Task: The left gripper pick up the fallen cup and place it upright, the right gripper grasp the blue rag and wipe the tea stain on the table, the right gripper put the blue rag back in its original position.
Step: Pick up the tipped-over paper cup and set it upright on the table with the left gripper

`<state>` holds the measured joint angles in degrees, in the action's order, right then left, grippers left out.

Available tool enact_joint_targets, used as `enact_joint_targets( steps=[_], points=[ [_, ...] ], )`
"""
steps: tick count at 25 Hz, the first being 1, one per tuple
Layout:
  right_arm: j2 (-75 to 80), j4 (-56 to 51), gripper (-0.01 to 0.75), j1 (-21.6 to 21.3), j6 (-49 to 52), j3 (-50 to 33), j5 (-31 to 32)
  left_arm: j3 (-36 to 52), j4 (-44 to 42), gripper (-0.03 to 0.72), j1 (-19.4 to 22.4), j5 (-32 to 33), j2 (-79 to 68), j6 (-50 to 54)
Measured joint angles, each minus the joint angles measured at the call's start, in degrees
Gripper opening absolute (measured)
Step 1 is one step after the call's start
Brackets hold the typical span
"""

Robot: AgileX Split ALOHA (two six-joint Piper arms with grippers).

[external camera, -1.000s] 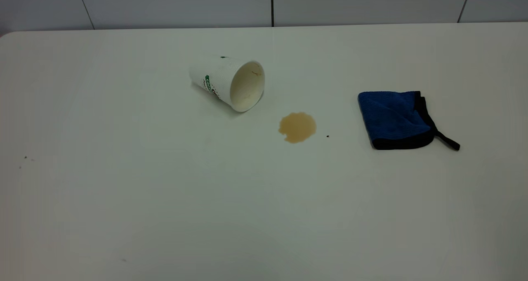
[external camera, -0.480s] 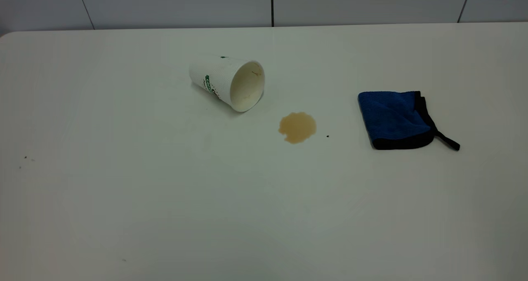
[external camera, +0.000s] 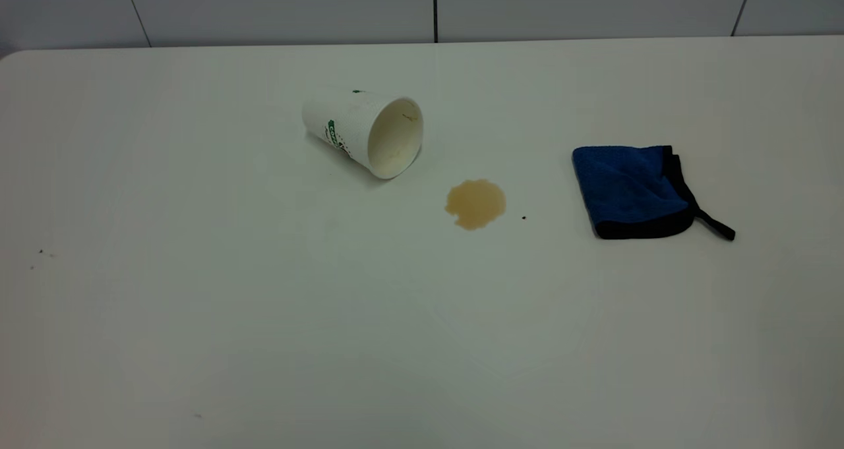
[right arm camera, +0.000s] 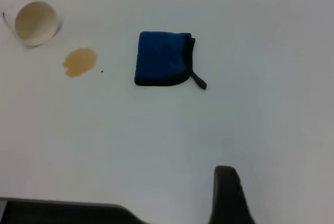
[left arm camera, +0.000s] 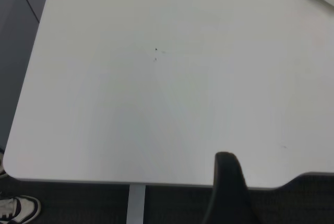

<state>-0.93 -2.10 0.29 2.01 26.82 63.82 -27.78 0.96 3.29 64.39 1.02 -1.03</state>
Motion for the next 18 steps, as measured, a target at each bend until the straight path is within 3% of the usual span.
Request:
enact_joint_targets(
  steps=[12,18],
  points=[
    [0.0,0.0,0.532,0.0,0.0,0.0,0.0,-1.23,-0.96,0.542,0.0,-1.18,-4.1,0.0],
    [0.0,0.0,0.532,0.0,0.0,0.0,0.0,-2.9,-0.51,0.609,0.0,-10.16,-20.21,-1.39]
  ],
)
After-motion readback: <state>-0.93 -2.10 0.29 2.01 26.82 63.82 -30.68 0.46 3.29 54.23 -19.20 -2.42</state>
